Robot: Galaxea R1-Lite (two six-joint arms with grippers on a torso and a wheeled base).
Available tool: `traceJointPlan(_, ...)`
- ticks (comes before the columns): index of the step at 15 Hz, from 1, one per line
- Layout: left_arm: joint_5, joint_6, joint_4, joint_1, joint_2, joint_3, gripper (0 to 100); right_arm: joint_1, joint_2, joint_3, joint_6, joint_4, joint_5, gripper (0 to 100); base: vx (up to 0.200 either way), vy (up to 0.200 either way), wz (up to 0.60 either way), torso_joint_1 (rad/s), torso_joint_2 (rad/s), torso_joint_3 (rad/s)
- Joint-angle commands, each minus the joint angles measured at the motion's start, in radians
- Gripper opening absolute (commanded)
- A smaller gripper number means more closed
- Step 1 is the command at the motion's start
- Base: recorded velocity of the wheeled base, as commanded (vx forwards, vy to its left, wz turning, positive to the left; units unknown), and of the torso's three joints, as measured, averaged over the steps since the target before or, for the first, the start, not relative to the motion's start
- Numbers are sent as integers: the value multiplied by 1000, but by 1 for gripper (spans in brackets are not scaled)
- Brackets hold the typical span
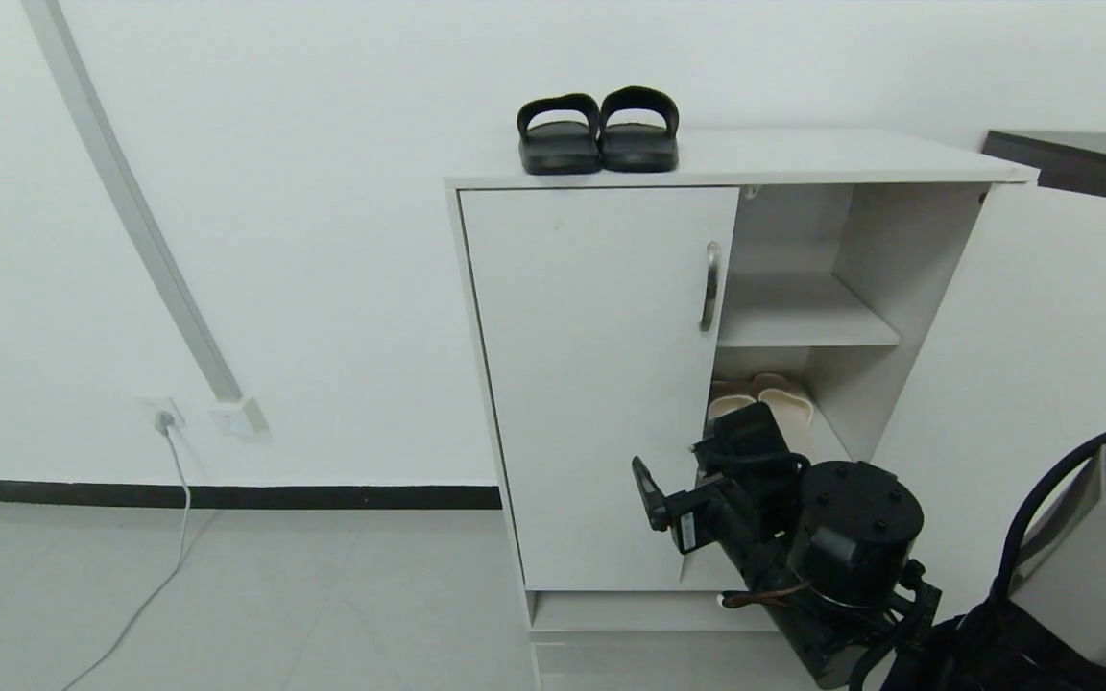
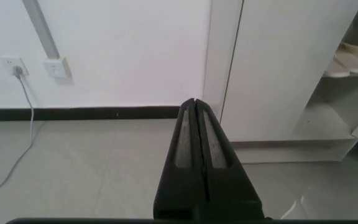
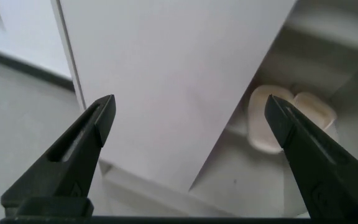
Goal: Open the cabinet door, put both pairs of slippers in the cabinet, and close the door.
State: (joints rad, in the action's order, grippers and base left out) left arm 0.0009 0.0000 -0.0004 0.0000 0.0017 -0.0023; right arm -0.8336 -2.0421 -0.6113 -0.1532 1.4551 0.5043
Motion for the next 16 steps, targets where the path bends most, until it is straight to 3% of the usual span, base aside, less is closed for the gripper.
traceJointPlan(1,1,0,0,0,0,1,0,2,-1,1,0,-2,0,100,0,0,0,27,-510,-359)
traceJointPlan(16,1,2,0,0,0,1,0,2,-1,7,-2,-5,0,100,0,0,0,153,-479,-323)
